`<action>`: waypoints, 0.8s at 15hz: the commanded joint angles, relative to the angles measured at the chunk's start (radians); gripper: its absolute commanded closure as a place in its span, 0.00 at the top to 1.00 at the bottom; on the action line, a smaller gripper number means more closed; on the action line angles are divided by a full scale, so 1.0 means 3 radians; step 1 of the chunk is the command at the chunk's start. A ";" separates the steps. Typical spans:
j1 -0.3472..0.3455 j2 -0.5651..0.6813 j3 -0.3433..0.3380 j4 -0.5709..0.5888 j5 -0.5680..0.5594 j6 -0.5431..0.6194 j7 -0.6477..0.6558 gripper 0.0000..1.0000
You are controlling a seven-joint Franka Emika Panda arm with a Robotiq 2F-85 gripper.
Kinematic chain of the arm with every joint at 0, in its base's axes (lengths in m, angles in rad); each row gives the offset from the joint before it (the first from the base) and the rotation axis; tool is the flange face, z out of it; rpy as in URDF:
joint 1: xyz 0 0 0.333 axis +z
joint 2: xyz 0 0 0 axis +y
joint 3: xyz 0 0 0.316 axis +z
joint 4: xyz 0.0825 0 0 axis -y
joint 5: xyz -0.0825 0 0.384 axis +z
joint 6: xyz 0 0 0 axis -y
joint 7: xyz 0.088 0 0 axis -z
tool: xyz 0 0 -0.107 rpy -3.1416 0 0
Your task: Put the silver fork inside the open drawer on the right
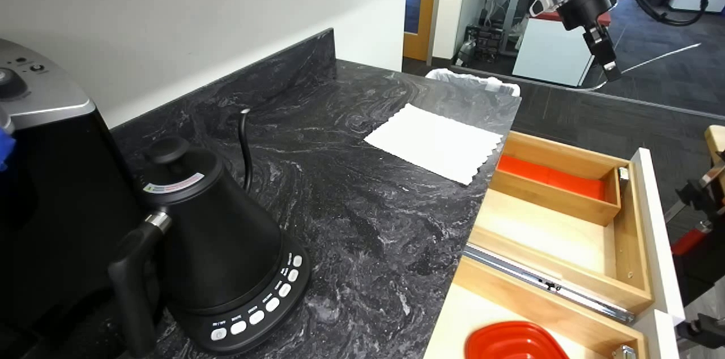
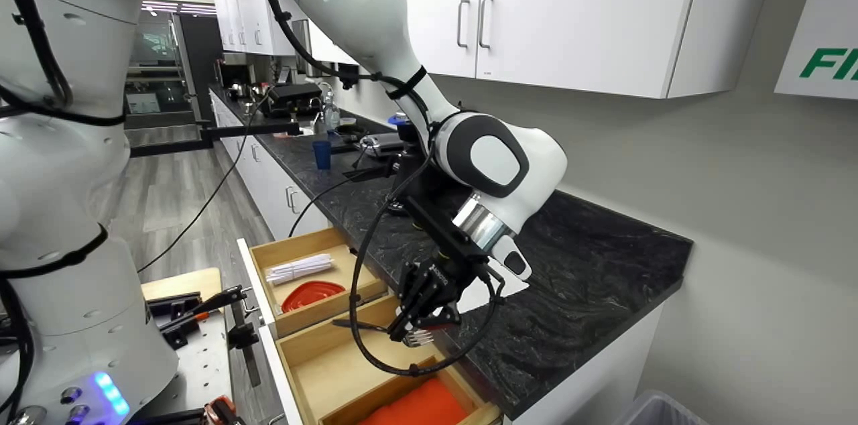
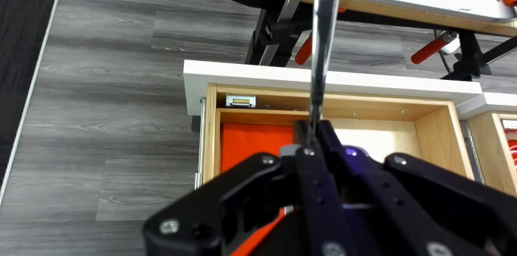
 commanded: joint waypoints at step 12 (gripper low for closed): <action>0.0068 -0.0319 0.0182 -0.0609 0.0254 0.0671 0.0254 0.05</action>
